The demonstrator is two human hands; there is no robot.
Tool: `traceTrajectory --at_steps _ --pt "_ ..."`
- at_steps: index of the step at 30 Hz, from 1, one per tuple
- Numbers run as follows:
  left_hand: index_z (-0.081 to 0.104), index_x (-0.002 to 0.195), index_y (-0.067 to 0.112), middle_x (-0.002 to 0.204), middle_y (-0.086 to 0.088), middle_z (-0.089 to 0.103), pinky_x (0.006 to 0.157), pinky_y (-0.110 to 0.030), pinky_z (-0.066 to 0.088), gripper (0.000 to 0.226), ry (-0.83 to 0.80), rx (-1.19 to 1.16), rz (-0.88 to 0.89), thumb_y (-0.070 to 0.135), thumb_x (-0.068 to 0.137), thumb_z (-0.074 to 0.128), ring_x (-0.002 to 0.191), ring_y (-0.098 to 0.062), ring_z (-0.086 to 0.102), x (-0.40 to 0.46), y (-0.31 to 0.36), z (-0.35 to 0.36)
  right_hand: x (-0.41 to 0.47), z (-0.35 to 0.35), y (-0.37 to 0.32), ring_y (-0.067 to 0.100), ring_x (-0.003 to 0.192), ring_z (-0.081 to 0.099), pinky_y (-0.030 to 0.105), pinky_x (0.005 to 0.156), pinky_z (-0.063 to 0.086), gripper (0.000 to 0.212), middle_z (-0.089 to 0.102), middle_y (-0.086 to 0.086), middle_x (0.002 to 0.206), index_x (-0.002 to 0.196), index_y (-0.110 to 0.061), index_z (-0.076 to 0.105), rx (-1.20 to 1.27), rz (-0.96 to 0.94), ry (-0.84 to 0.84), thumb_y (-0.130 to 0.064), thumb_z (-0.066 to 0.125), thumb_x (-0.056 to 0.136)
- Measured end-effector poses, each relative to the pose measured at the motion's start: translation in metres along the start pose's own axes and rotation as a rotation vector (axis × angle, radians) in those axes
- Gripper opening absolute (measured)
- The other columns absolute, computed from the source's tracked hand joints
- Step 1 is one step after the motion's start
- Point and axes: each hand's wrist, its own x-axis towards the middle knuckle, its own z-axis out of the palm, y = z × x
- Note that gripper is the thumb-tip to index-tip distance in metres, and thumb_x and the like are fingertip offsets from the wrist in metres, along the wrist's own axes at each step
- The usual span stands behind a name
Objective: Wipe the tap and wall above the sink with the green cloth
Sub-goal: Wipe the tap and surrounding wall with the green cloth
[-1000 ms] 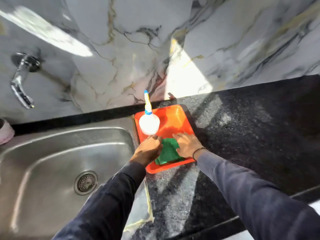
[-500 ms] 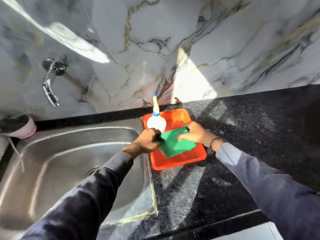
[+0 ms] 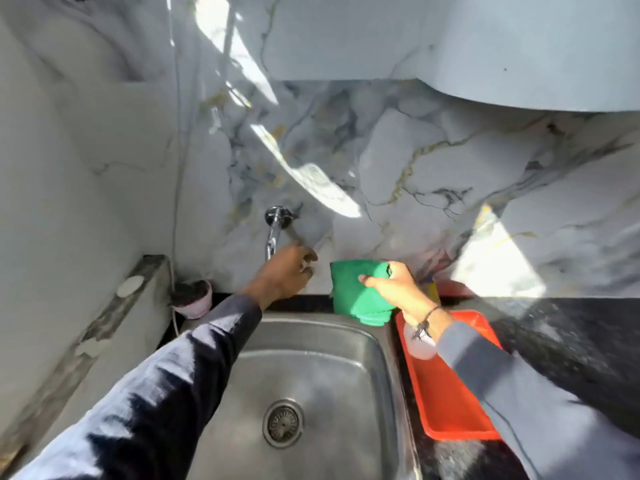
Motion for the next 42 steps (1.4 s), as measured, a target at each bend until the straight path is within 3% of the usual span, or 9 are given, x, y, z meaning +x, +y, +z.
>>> traceTrajectory --at_steps 8,13,20,26,29,31,36,40,42 --pt "0.066 0.147 0.003 0.157 -0.024 0.056 0.113 -0.055 0.048 0.052 0.369 0.561 0.227 -0.004 0.096 0.055 0.141 -0.046 0.056 0.074 -0.101 -0.106 0.074 0.111 -0.063 0.021 0.074 0.068 0.027 0.067 0.052 0.025 0.078 0.004 0.085 0.093 -0.011 0.080 -0.271 -0.563 0.440 -0.017 0.087 0.070" --pt "0.047 0.168 0.013 0.176 -0.020 0.040 0.131 -0.065 0.037 0.073 0.595 1.115 0.608 0.017 0.096 0.045 0.161 -0.039 0.043 0.125 -0.138 -0.140 0.106 0.167 -0.075 0.030 0.095 0.069 0.037 0.083 0.059 0.048 0.077 0.005 0.106 0.108 -0.012 0.080 -0.754 -1.010 0.177 0.007 0.074 0.064" --pt "0.032 0.176 0.023 0.183 -0.008 0.029 0.139 -0.058 0.006 0.064 0.776 1.107 0.773 0.033 0.113 0.040 0.170 -0.030 0.025 0.173 -0.175 -0.134 0.145 0.187 -0.084 0.027 0.106 0.060 0.040 0.078 0.060 0.053 0.069 0.000 0.114 0.116 -0.022 0.076 -1.011 -1.081 0.097 0.001 0.074 0.068" --pt "0.029 0.177 0.019 0.186 -0.009 0.015 0.141 -0.057 -0.004 0.065 0.873 1.092 0.803 0.036 0.114 0.031 0.173 -0.029 0.011 0.186 -0.187 -0.129 0.150 0.187 -0.048 0.018 0.101 0.068 0.031 0.090 0.057 0.036 0.076 0.003 0.108 0.106 -0.013 0.078 -0.447 -0.884 0.335 -0.004 0.085 0.071" --pt "0.030 0.177 0.018 0.186 -0.009 0.011 0.140 -0.058 0.001 0.066 0.919 1.092 0.826 0.038 0.114 0.028 0.173 -0.029 0.009 0.192 -0.192 -0.125 0.149 0.200 -0.028 -0.005 0.085 0.061 0.006 0.072 0.046 0.027 0.067 -0.009 0.088 0.093 -0.013 0.065 -0.157 -0.667 0.484 -0.012 0.084 0.075" --pt "0.027 0.177 0.018 0.186 -0.010 0.009 0.140 -0.059 0.001 0.067 0.937 1.088 0.836 0.038 0.113 0.029 0.173 -0.030 0.011 0.196 -0.193 -0.123 0.149 0.204 -0.018 -0.003 0.079 0.061 0.007 0.064 0.044 0.025 0.063 -0.014 0.084 0.089 -0.017 0.058 -0.042 -0.464 0.490 -0.020 0.081 0.081" --pt "0.027 0.177 0.017 0.186 -0.010 0.007 0.140 -0.059 0.003 0.068 0.967 1.075 0.847 0.038 0.112 0.032 0.173 -0.031 0.016 0.198 -0.197 -0.121 0.150 0.206 -0.008 0.028 0.109 0.070 0.046 0.096 0.057 0.029 0.075 0.010 0.118 0.123 -0.014 0.066 0.713 0.188 0.024 -0.013 0.067 0.095" --pt "0.027 0.177 0.017 0.187 -0.010 0.008 0.140 -0.059 0.002 0.069 0.979 1.071 0.861 0.037 0.112 0.033 0.173 -0.031 0.016 0.199 -0.198 -0.120 0.148 0.209 -0.007 0.033 0.092 0.077 0.044 0.077 0.065 0.025 0.077 0.022 0.109 0.117 -0.001 0.068 1.072 0.420 -0.226 -0.010 0.059 0.096" --pt "0.026 0.178 0.017 0.187 -0.010 0.007 0.140 -0.059 0.001 0.069 0.988 1.077 0.858 0.037 0.112 0.033 0.173 -0.030 0.013 0.200 -0.199 -0.120 0.146 0.221 -0.006 0.035 0.097 0.075 0.046 0.090 0.061 0.035 0.073 0.026 0.118 0.117 0.006 0.069 1.158 0.437 -0.313 -0.012 0.062 0.088"
